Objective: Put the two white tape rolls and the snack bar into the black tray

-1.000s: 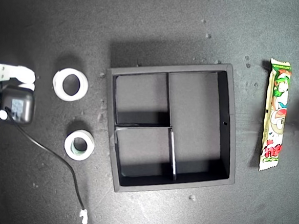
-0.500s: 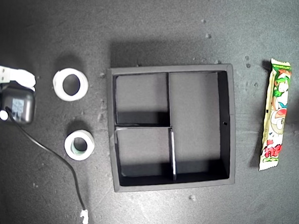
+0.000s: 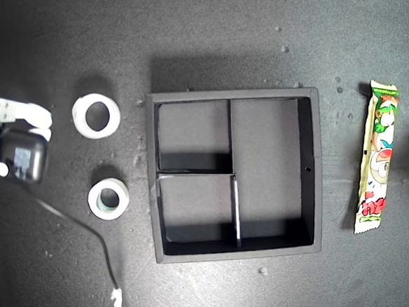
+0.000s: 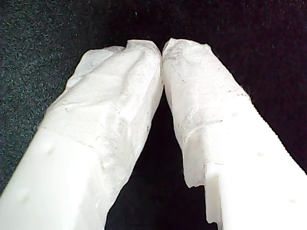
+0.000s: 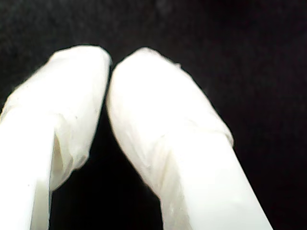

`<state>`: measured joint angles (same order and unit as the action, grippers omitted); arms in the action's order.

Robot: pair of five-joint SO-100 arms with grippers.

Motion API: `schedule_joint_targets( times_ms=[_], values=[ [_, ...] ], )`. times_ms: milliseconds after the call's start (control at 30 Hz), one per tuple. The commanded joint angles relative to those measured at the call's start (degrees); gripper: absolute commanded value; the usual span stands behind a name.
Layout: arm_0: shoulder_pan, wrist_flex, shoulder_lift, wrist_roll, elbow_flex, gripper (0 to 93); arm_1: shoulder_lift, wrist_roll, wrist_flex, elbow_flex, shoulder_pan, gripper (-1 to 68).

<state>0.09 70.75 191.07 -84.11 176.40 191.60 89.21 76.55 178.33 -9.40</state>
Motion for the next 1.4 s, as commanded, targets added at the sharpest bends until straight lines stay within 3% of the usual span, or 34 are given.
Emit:
schedule_joint_targets(
  times_ms=[0, 300, 433, 533, 600, 767, 933, 1100, 1233, 1367],
  values=[
    [1.9, -2.1, 3.0, 1.9, 3.4, 0.1, 0.4, 4.6, -1.1, 0.7, 1.4, -0.2],
    [3.3, -3.8, 3.0, 2.5, 3.4, 0.1, 0.4, 2.1, -10.4, 0.7, 3.9, -0.2],
    [4.5, -9.7, 3.0, 5.4, 2.2, 0.1, 0.4, -9.2, -24.1, 0.7, 1.1, -0.3],
    [5.1, -7.9, 3.0, 8.9, -3.8, 0.1, 0.4, -20.0, -37.0, 0.7, -1.1, -0.3],
    [4.7, -5.6, 3.0, 11.6, -7.5, 0.1, 0.4, -24.3, -40.4, -0.4, -2.5, -0.3],
    [4.0, -5.4, -3.8, 16.7, -15.1, 4.0, -0.4, -31.9, -35.7, -11.0, -2.0, 0.6],
    [2.1, -12.7, -16.1, 22.7, -22.3, 13.8, -3.6, -35.5, -34.8, -17.7, 0.3, 7.2],
    [0.0, -15.0, -38.0, 26.7, -32.3, 23.5, -31.1, -40.4, -37.1, -33.9, 4.0, 12.8],
    [0.3, -15.1, -56.7, 26.6, -40.6, 24.0, -56.7, -44.4, -25.0, -56.8, 6.2, 13.1],
    [0.8, -16.5, -67.2, 25.8, -45.1, 23.0, -68.8, -46.4, -14.8, -68.9, 7.6, 9.8]
  ],
)
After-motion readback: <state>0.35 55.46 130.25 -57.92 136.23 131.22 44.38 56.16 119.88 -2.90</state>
